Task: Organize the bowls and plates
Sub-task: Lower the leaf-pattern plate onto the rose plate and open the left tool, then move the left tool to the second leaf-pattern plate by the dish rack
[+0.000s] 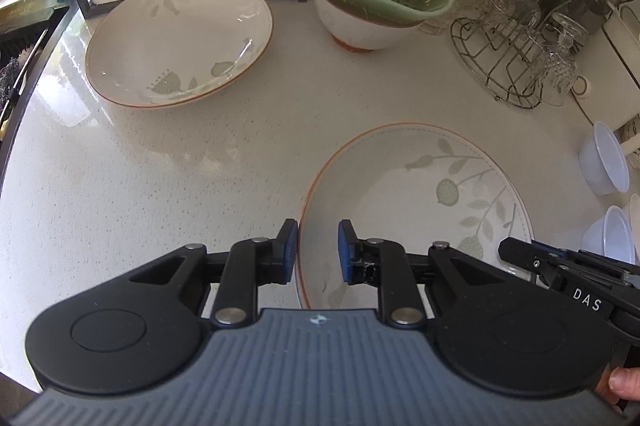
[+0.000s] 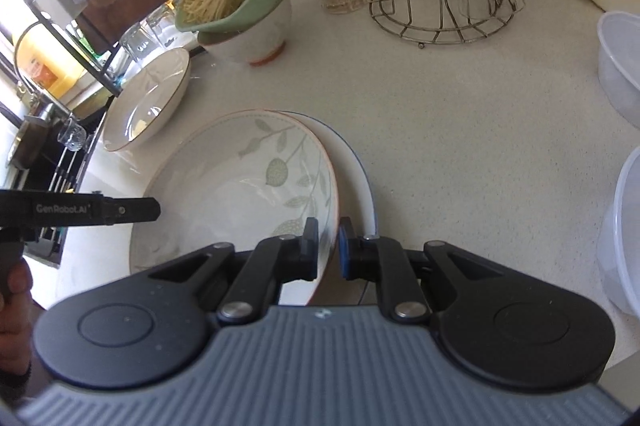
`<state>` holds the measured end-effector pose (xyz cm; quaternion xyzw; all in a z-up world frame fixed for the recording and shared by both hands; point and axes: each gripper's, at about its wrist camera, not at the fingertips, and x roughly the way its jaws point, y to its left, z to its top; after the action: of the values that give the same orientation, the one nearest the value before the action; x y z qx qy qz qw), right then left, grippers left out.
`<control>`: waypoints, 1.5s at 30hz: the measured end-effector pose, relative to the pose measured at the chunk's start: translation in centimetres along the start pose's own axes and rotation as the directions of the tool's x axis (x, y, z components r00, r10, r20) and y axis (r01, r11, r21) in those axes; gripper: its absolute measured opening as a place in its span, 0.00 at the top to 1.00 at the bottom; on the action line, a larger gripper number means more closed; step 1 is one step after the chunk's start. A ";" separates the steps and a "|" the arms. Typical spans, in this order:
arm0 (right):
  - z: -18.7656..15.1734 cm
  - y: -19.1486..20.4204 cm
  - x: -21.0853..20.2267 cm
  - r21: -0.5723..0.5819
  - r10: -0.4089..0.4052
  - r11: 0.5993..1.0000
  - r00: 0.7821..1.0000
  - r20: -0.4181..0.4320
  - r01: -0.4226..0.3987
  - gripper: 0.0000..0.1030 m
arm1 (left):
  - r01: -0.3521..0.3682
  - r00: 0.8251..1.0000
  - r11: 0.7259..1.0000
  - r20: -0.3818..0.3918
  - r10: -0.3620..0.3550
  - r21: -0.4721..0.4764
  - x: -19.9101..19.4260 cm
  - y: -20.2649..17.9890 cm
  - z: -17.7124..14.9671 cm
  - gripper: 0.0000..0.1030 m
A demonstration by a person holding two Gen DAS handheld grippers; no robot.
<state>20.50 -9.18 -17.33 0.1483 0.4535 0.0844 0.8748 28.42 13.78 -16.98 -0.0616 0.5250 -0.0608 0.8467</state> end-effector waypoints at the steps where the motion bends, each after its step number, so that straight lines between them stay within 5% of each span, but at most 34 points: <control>1: -0.1 0.1 0.0 -0.004 -0.003 1.000 1.000 0.009 0.003 0.87 | 0.000 1.000 1.000 0.008 0.000 0.000 0.0 0.0 -0.1 0.77; 12: -0.4 1.8 -3.2 -0.136 -0.021 0.989 0.976 0.216 0.051 0.87 | 0.014 0.989 0.999 0.146 -0.008 -0.035 -3.3 0.0 -1.3 0.72; 22: 0.7 2.9 -7.7 -0.147 0.008 0.989 0.963 0.268 0.032 0.87 | 0.006 0.964 0.998 0.266 0.012 -0.069 -10.5 -1.1 -1.1 0.71; 32: 1.0 4.5 -13.5 -0.191 0.029 0.981 0.946 0.323 0.035 0.85 | 0.012 0.955 0.997 0.298 0.010 -0.071 -15.9 -2.5 -2.1 0.66; 33: 0.9 4.6 -14.0 -0.194 0.025 0.980 0.944 0.329 0.042 0.82 | 0.012 0.954 0.997 0.301 0.010 -0.072 -16.4 -2.6 -2.5 0.63; 35: 0.5 4.7 -14.6 -0.195 0.018 0.979 0.941 0.339 0.052 0.39 | 0.003 0.954 0.997 0.298 0.019 -0.074 -17.3 -2.8 -3.4 0.48; 37: -0.1 4.7 -15.3 -0.194 0.015 0.979 0.934 0.358 0.059 0.12 | -0.009 0.952 0.997 0.305 0.032 -0.077 -18.0 -2.8 -4.5 0.31; 40: -1.3 4.7 -16.1 -0.201 -0.001 0.976 0.926 0.377 0.083 0.11 | -0.016 0.957 0.997 0.287 0.035 -0.071 -18.6 -3.0 -5.9 0.20; 45: -2.8 4.5 -16.6 -0.201 0.012 0.978 0.940 0.341 0.061 0.11 | -0.047 0.959 0.997 0.277 0.061 -0.058 -18.7 -3.6 -7.7 0.15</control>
<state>8.58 -9.13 -4.61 0.0623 0.2860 0.0936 0.9516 13.12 13.04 -3.25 -0.0766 0.4035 -0.0150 0.9117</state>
